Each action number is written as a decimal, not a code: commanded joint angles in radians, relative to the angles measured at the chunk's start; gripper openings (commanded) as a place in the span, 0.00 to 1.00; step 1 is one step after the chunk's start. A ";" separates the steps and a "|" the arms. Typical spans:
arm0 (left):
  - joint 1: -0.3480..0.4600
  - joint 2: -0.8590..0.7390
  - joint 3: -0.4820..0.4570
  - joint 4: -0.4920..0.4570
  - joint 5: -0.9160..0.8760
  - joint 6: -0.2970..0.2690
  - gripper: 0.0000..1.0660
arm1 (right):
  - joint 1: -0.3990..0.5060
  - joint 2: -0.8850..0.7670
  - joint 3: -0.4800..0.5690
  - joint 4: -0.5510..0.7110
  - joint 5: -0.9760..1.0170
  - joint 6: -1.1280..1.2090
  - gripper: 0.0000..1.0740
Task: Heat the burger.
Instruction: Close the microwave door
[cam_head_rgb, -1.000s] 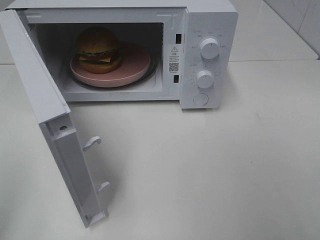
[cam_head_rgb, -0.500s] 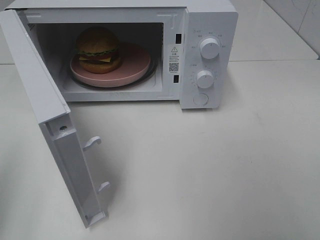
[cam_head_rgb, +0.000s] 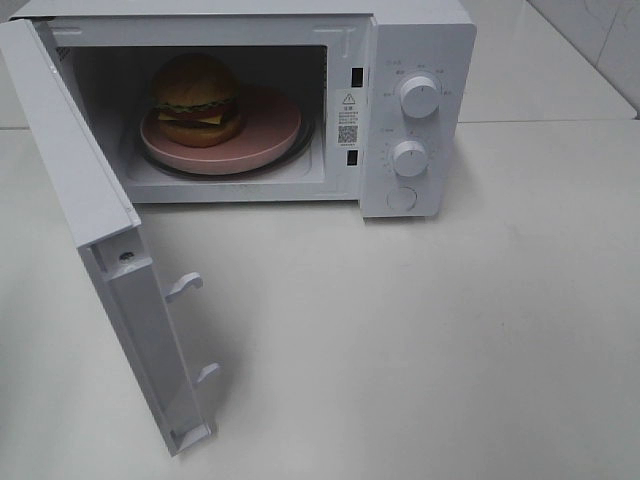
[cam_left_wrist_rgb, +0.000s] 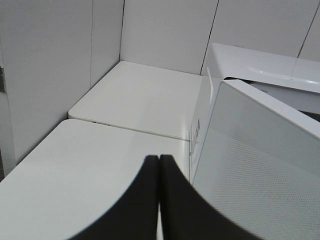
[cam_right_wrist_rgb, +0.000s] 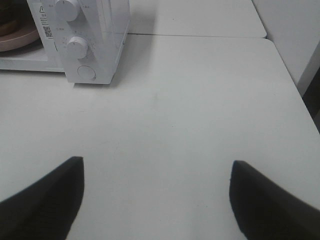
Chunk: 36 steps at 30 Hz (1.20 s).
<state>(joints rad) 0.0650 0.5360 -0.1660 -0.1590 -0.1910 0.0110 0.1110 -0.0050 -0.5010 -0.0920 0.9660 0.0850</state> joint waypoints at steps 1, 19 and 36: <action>-0.002 0.034 0.002 0.034 -0.040 -0.011 0.00 | -0.006 -0.026 0.004 -0.003 -0.004 0.005 0.71; -0.002 0.368 0.002 0.476 -0.350 -0.347 0.00 | -0.006 -0.026 0.004 -0.003 -0.004 0.005 0.71; -0.003 0.681 -0.003 0.545 -0.708 -0.395 0.00 | -0.006 -0.026 0.004 -0.003 -0.004 0.005 0.71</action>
<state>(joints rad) 0.0650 1.2120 -0.1650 0.3820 -0.8690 -0.3770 0.1110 -0.0050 -0.5010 -0.0920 0.9660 0.0850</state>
